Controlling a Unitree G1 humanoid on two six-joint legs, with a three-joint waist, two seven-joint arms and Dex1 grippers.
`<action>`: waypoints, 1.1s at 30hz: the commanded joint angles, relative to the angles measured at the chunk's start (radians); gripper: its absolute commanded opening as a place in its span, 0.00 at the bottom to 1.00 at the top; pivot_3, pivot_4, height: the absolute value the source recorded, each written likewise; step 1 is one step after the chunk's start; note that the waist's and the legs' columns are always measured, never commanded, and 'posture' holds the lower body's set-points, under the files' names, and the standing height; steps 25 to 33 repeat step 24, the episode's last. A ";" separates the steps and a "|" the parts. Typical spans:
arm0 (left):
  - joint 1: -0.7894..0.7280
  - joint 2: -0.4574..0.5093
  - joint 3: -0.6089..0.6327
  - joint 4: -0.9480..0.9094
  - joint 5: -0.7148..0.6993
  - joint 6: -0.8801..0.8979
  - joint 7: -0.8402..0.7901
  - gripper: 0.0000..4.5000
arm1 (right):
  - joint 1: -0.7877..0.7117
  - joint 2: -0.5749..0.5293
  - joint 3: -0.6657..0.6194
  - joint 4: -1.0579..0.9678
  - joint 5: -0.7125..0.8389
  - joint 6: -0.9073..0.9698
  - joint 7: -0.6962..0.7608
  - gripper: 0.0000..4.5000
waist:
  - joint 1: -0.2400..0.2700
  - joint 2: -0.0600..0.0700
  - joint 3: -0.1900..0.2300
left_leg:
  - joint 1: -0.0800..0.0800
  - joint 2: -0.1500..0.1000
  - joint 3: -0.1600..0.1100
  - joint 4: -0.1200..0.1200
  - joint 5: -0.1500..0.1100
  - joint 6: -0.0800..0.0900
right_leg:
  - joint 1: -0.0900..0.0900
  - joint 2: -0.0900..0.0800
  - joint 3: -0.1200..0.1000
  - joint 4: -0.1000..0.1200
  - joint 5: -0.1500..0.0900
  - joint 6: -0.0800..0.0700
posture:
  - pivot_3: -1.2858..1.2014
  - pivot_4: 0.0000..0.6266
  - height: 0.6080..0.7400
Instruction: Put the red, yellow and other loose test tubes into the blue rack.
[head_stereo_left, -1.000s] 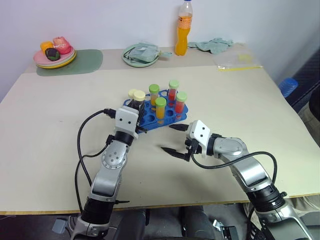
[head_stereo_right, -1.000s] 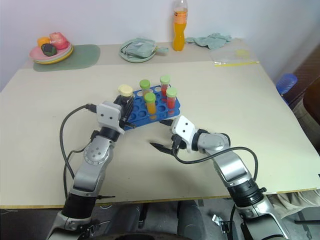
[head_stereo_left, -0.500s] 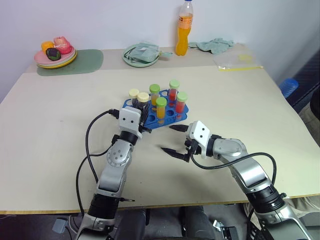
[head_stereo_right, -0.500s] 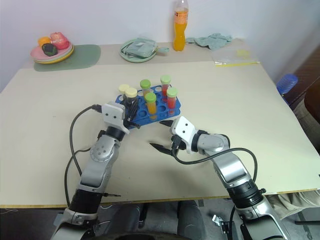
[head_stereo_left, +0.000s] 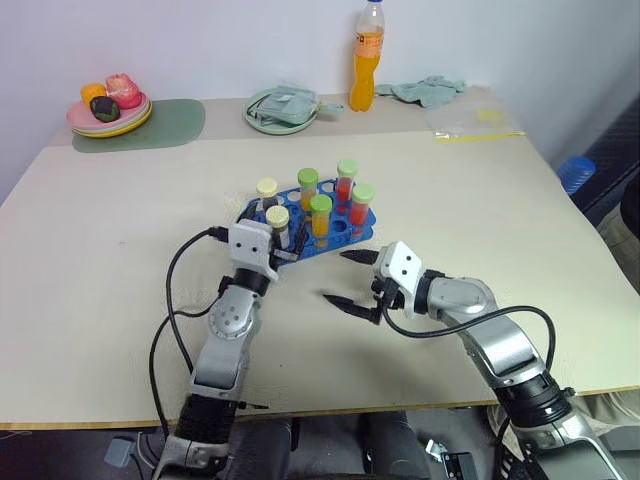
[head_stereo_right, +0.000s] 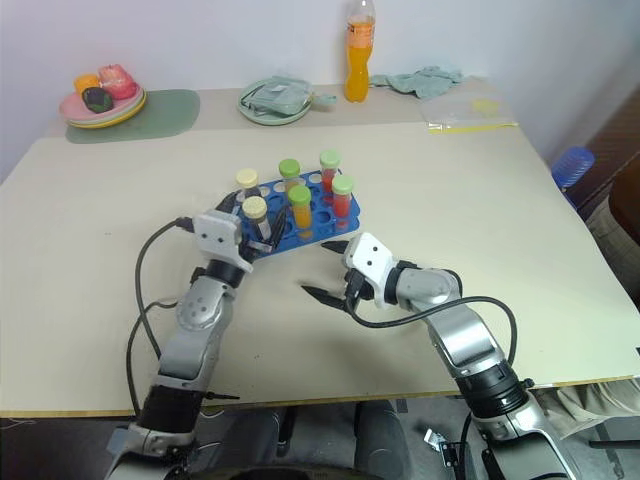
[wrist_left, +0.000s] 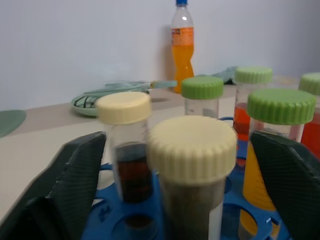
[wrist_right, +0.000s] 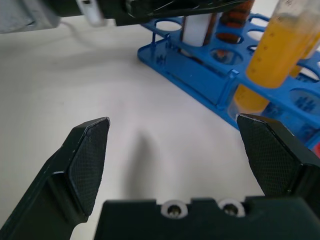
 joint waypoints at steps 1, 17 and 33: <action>0.082 0.087 0.084 -0.178 -0.114 0.060 -0.091 0.99 | 0.016 -0.042 -0.135 -0.069 0.099 0.036 0.018 1.00 | -0.002 0.000 0.000 | 0.000 0.000 0.000 0.000 0.000 0.000 | 0.000 0.000 0.000 0.000 0.000 0.000 | 0.52 0.24 1.00; 0.470 0.499 0.571 -0.295 -0.404 0.327 -0.383 0.99 | 0.091 -0.278 -0.429 0.238 0.079 -0.102 0.050 1.00 | 0.003 0.002 0.000 | 0.002 0.004 0.001 -0.001 -0.001 0.002 | 0.004 0.000 0.000 -0.002 -0.001 -0.001 | 0.52 0.24 1.00; 0.508 0.468 0.578 -0.331 -0.378 0.342 -0.339 0.99 | 0.032 -0.257 -0.377 0.349 0.040 -0.178 0.068 1.00 | -0.001 0.002 0.000 | 0.003 0.004 0.001 -0.001 -0.002 0.003 | 0.004 0.000 0.000 -0.003 -0.001 -0.001 | 0.52 0.24 1.00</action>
